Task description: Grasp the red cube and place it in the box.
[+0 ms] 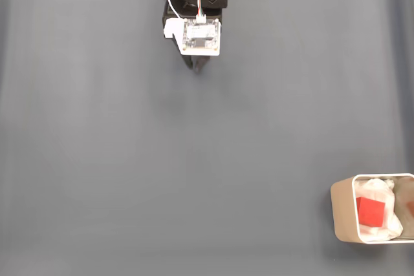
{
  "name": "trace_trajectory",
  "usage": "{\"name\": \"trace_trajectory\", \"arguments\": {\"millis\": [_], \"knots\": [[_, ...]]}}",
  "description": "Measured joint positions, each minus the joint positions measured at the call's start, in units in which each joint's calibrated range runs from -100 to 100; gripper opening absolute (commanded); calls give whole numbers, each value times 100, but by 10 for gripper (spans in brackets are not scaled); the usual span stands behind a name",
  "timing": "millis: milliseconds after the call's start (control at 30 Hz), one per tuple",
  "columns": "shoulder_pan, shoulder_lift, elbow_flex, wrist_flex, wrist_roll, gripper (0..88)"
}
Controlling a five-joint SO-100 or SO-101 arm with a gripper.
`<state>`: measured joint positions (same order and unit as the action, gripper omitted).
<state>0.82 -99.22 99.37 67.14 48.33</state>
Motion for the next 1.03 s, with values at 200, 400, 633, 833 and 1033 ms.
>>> {"name": "trace_trajectory", "arguments": {"millis": [200, 400, 633, 833, 1033], "knots": [[0, -69, 0, 692, 24, 0], [0, -78, 0, 748, 78, 1], [0, -78, 0, 756, 78, 1], [0, -78, 0, 756, 78, 1], [0, -78, 0, 756, 78, 1]]}}
